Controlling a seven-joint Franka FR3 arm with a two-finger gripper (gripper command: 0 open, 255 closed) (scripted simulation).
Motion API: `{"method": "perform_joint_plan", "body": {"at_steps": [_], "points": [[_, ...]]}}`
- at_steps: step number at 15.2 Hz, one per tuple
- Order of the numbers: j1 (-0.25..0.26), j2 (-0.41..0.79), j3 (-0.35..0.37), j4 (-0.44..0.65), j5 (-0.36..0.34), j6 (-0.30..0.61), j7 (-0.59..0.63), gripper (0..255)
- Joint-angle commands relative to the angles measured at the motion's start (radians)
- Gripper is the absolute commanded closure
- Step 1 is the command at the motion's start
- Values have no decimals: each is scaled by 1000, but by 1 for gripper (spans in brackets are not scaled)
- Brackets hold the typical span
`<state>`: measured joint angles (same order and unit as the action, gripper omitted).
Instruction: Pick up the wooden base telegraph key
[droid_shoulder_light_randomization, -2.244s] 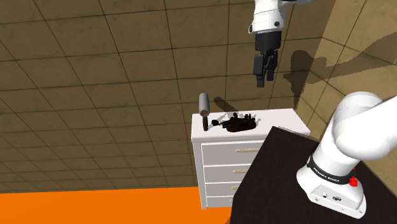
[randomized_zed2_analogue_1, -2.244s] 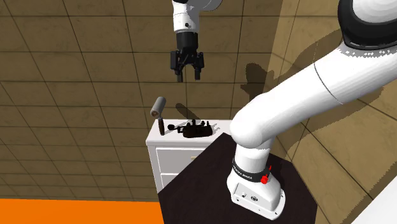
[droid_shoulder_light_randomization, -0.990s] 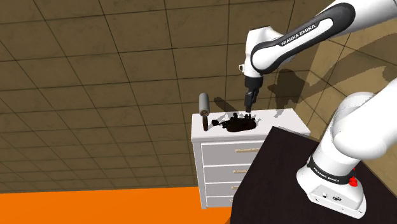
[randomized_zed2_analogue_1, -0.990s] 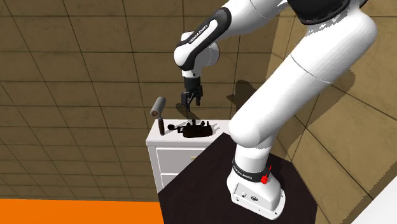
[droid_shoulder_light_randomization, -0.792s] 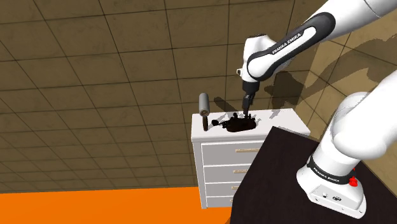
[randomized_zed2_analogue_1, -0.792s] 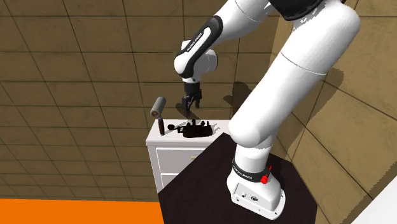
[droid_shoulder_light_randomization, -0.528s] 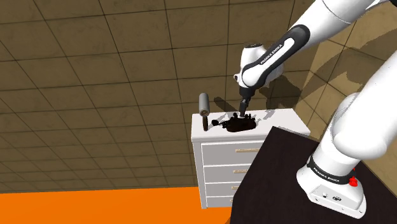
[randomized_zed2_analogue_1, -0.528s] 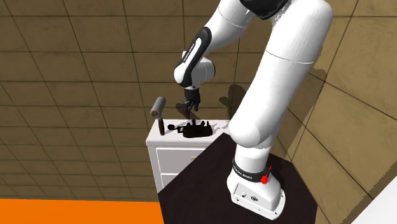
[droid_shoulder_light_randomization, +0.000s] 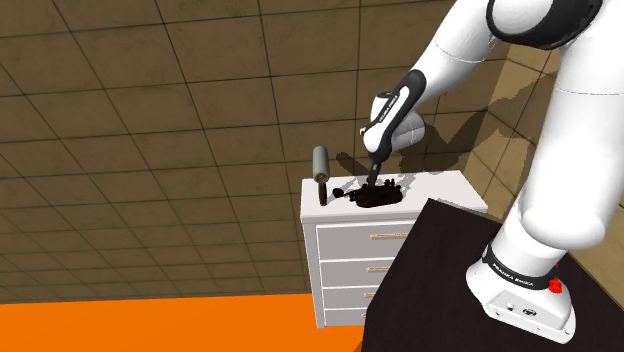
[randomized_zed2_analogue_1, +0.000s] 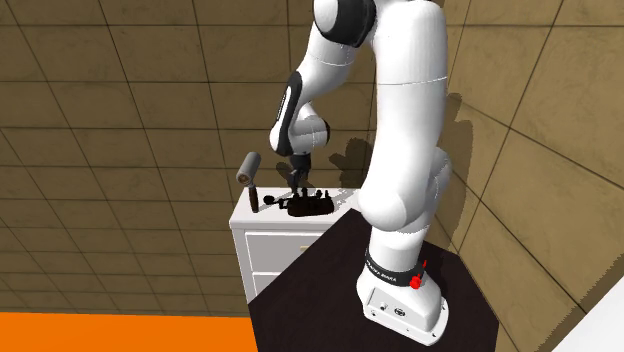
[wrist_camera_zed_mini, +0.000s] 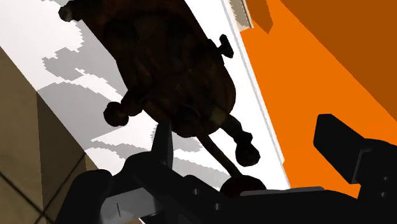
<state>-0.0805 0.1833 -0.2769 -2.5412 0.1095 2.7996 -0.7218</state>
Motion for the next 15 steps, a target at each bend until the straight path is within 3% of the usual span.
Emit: {"method": "perform_joint_plan", "body": {"at_steps": [1,5,14,15], "points": [[-23,78,27,48,48,50,-59,0],[-101,224,97,154,108,130,-154,0],[-152,334,157,186,143,211,-183,0],[-154,336,157,189,142,210,-184,255]]}}
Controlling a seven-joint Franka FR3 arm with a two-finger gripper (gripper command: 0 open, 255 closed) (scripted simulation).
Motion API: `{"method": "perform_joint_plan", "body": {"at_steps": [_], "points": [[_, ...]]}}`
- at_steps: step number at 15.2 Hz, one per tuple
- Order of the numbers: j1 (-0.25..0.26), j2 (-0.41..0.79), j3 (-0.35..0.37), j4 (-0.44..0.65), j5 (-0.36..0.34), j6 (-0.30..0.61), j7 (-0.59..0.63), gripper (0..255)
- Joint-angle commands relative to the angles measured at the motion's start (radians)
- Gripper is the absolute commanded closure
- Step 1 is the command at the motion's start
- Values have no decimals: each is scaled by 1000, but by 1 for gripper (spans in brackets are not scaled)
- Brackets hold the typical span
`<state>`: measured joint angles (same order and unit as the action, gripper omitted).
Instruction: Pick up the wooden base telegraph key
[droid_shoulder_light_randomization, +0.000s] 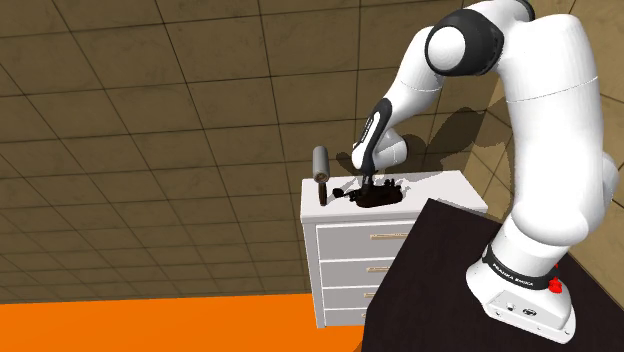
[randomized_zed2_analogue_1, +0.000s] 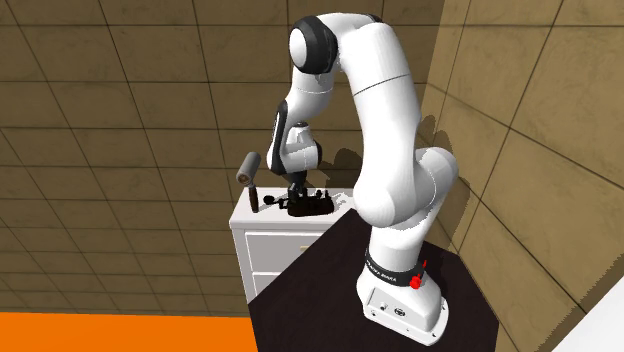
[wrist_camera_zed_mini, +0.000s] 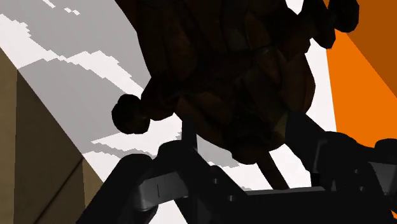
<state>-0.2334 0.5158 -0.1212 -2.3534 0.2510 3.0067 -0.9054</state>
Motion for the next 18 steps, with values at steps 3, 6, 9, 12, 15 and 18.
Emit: {"method": "perform_joint_plan", "body": {"at_steps": [3,6,9,12,15,18], "points": [[-3,4,2,2,1,3,-2,255],[-2,4,2,1,1,3,-1,255],[1,2,2,-2,1,4,1,255],[21,-42,-21,-16,-10,-27,11,255],[41,-86,-45,-29,-24,-60,23,255],[62,-129,-70,-39,-42,-93,37,255]]}}
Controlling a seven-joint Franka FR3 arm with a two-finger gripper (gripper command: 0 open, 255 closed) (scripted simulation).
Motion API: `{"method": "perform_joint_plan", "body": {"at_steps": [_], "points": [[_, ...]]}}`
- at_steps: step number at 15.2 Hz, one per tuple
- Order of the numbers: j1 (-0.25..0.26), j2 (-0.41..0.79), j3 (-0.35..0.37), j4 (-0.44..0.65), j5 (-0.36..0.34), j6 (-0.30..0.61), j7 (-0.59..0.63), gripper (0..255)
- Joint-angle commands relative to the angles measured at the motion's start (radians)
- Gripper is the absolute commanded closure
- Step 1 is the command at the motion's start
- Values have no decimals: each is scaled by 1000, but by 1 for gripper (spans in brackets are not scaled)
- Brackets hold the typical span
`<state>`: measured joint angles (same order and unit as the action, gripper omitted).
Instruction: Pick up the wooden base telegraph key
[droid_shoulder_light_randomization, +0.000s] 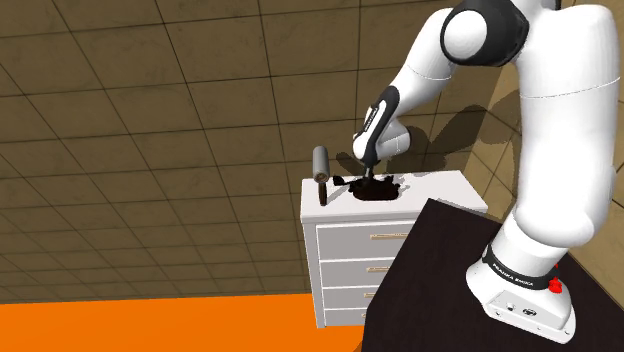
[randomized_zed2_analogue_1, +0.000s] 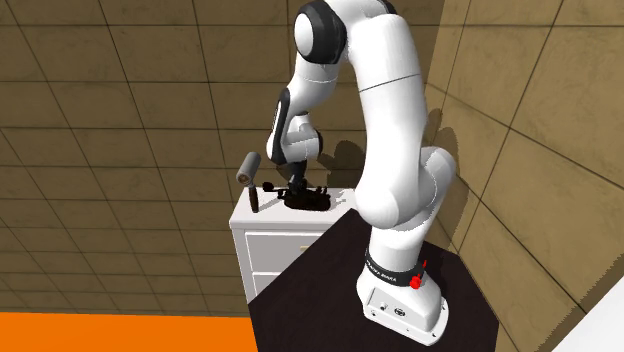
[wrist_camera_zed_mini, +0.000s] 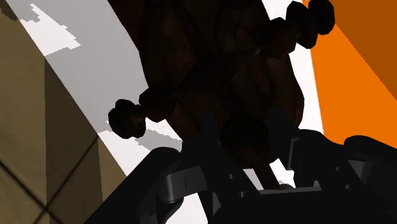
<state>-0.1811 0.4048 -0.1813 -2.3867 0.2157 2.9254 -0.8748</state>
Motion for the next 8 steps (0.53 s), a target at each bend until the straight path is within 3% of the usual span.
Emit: {"method": "perform_joint_plan", "body": {"at_steps": [1,8], "points": [[16,-32,-18,-9,-14,-23,12,255],[47,-104,-58,-21,-55,-83,43,255]]}}
